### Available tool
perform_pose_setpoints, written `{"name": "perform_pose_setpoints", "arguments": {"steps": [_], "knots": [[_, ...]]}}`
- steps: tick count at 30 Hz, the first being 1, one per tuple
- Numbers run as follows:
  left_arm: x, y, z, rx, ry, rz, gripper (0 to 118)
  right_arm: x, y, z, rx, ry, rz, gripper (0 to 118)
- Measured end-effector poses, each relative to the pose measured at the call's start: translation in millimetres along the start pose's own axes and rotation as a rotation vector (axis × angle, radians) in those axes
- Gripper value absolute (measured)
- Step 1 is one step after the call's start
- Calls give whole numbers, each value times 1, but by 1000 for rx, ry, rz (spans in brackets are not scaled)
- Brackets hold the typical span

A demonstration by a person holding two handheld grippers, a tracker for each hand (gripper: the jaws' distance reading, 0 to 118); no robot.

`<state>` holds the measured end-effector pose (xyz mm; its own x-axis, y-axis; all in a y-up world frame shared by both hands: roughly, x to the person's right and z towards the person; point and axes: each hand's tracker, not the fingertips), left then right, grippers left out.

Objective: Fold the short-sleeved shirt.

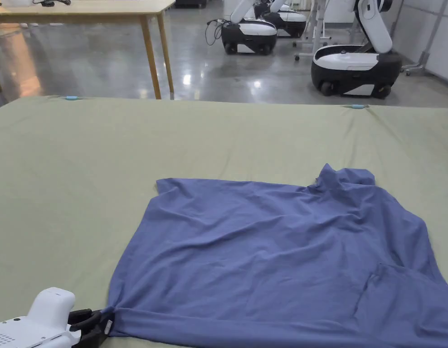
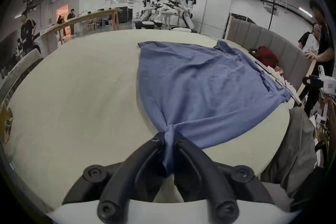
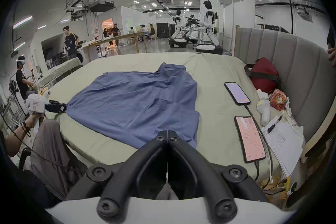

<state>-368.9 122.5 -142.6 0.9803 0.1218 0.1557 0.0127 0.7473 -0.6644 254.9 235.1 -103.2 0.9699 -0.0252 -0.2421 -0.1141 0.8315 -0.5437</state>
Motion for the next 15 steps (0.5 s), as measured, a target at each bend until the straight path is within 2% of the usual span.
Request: {"name": "perform_pose_setpoints", "arguments": {"steps": [5,6,7,8,9,10,11,12,13,14,15], "knots": [[5,9,9,6,7,-12,6,8,5,-15,-37,-14,36,1],[6,11,9,3,9,-17,6,12,5,-20,-42,-15,47,5],[8,12,9,4,15,-29,6,15,4,-27,-44,-16,60,31],[15,15,13,8,17,-33,6,18,4,-35,-61,-20,65,31],[17,17,14,7,15,-34,6,20,4,-43,-111,-17,73,44],[19,18,14,7,20,-38,6,28,0,-57,-169,-22,77,78],[21,19,17,15,19,-40,6,30,-6,-64,-239,-61,71,118],[23,21,19,18,13,-34,6,30,-5,-75,-183,-28,85,117],[25,22,21,22,12,-26,6,31,-7,-87,-217,-33,85,116],[27,23,23,31,13,-24,6,56,-23,-100,-265,-42,77,116],[28,25,25,33,11,-24,6,62,-29,-110,-295,-42,71,116]]}}
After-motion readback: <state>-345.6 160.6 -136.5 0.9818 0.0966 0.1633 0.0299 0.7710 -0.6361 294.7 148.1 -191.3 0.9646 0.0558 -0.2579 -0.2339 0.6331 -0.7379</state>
